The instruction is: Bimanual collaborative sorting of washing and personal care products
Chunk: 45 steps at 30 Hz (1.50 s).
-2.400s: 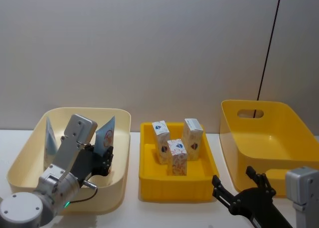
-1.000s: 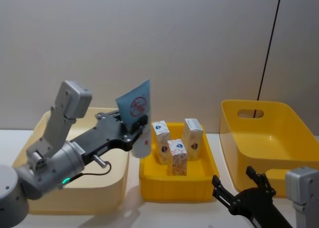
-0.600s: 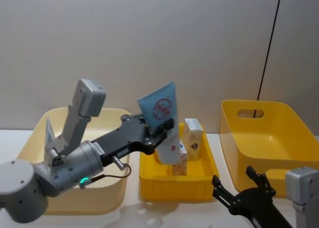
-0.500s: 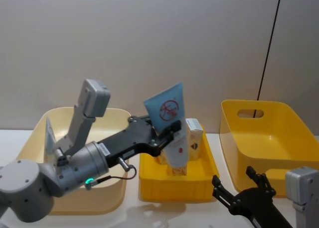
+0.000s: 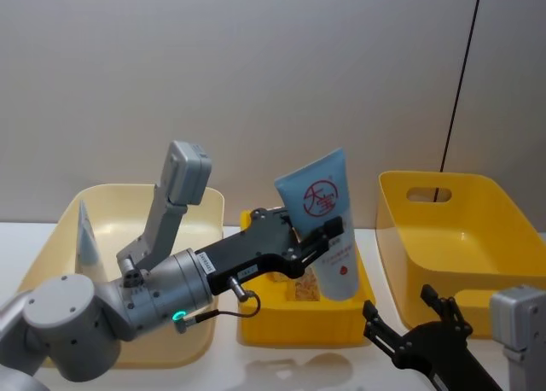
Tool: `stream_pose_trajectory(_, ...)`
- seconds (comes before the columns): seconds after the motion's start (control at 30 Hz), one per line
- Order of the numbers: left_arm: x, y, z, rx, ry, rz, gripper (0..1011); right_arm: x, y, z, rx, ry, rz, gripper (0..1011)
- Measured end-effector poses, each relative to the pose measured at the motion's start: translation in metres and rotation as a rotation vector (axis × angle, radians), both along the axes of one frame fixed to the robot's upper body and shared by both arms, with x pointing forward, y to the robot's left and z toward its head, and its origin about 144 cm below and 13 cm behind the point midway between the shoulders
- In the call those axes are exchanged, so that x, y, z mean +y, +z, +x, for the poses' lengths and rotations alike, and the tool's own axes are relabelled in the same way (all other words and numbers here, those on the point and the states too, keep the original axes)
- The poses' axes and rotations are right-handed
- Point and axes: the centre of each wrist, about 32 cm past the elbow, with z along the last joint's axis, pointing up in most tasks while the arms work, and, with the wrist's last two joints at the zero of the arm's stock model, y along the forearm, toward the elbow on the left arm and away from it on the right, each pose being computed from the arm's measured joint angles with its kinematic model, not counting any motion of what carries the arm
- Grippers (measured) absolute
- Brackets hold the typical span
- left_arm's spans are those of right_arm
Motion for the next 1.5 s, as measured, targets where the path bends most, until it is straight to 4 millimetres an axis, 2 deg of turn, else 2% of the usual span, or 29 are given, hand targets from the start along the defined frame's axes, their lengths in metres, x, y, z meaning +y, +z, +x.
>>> stream_pose_trajectory(0.3, -0.005, -0.002, 0.001, 0.01, -0.024, -0.01, 289, -0.01, 0.009, -0.004, 0.014, 0.065, 0.015, 1001)
stream_pose_trajectory(0.63, -0.008, -0.003, 0.002, 0.016, -0.039, -0.016, 290, -0.028, 0.03, -0.009, 0.04, 0.187, 0.031, 1001)
stream_pose_trajectory(0.8, -0.009, -0.003, 0.002, 0.017, -0.042, -0.017, 290, -0.031, 0.036, -0.01, 0.047, 0.216, 0.032, 1001)
stream_pose_trajectory(1.0, -0.009, -0.003, 0.002, 0.018, -0.045, -0.019, 289, -0.028, 0.043, -0.008, 0.036, 0.215, 0.022, 1001)
stream_pose_trajectory(1.5, -0.01, -0.003, 0.002, 0.02, -0.048, -0.02, 289, -0.003, 0.049, 0.006, -0.016, 0.19, -0.045, 1001)
